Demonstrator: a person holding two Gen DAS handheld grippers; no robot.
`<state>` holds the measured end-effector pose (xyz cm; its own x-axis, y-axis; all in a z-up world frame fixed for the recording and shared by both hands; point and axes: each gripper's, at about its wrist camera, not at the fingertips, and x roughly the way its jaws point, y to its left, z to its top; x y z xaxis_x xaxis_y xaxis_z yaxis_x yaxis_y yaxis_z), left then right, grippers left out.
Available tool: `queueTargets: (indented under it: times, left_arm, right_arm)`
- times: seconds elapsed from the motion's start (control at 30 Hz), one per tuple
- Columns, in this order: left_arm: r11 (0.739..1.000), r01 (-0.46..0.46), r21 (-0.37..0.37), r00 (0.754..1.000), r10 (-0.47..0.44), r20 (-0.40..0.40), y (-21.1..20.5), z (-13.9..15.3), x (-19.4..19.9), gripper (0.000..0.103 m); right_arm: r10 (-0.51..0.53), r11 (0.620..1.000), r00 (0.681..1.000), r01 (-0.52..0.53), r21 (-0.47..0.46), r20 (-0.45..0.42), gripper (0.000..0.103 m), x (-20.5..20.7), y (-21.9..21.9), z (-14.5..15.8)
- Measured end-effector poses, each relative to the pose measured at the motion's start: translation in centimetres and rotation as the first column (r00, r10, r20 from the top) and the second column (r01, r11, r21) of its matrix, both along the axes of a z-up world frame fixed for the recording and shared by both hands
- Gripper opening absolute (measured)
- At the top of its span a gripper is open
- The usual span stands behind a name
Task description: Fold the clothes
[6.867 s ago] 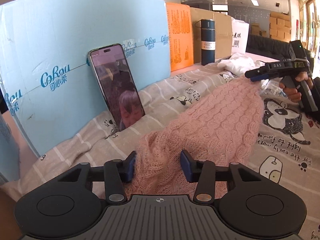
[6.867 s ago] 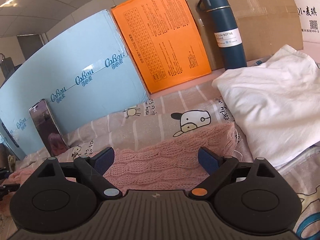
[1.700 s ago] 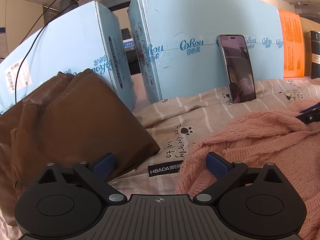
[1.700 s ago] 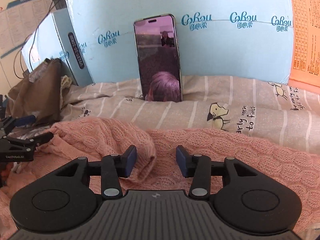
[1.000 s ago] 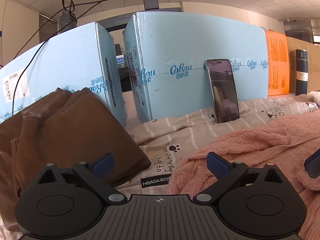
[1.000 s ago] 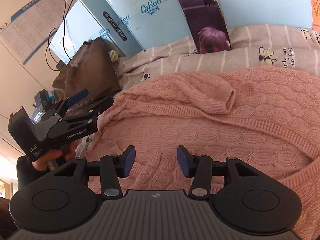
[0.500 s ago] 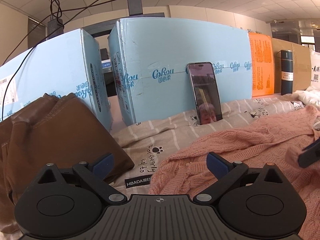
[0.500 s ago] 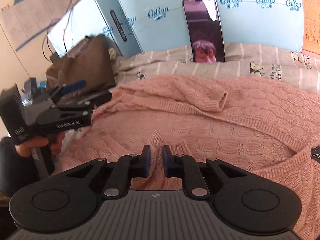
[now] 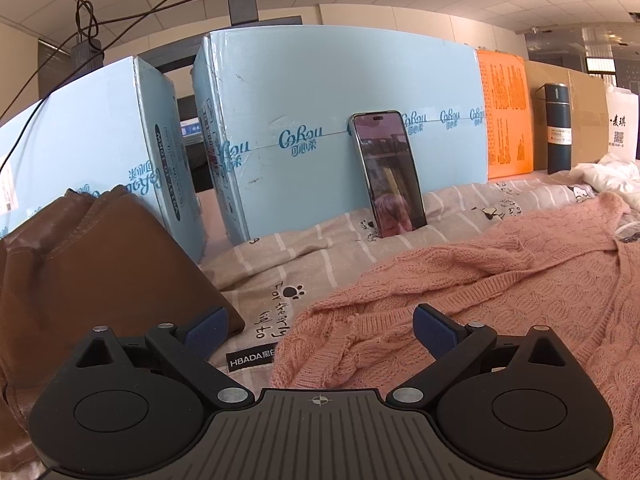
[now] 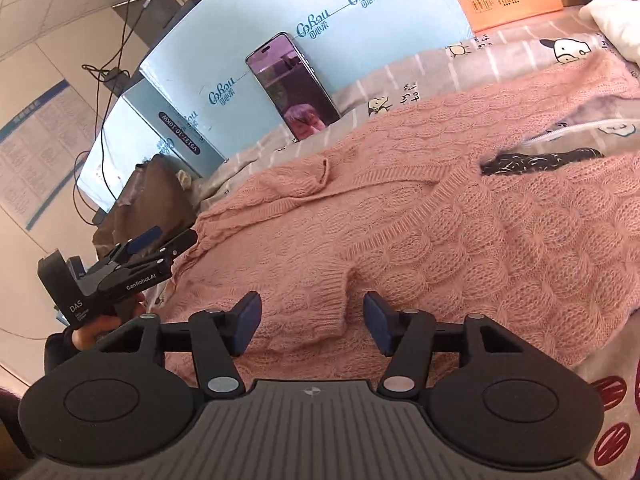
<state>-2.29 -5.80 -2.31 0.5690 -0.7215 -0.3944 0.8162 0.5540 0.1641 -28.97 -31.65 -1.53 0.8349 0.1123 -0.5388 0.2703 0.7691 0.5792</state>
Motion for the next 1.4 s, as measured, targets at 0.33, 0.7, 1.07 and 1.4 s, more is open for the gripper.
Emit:
queueTargets:
  times: [0.33,0.7,1.07,1.4]
  left_arm:
    - [0.998,0.060,-0.019,0.998,-0.060,0.002,0.1,0.0,-0.4,0.100]
    - [0.993,0.112,-0.028,0.994,-0.111,0.010,0.2,0.0,-0.9,0.100]
    - [0.876,0.481,-0.022,0.866,-0.472,0.165,3.6,1.7,-7.2,0.100]
    - [0.818,0.532,0.218,0.821,-0.562,0.106,5.2,-0.2,-11.3,0.100]
  right_arm:
    - [0.052,0.993,0.998,-0.047,-0.109,0.044,0.016,1.9,0.8,-0.2]
    - [0.086,0.889,0.996,-0.086,-0.450,-0.019,0.050,1.7,2.7,0.2]
    - [0.071,0.780,0.997,-0.070,-0.622,-0.023,0.085,-0.4,3.3,-0.1]
    - [0.046,0.723,0.995,-0.094,-0.684,-0.088,0.089,-5.6,2.0,0.4]
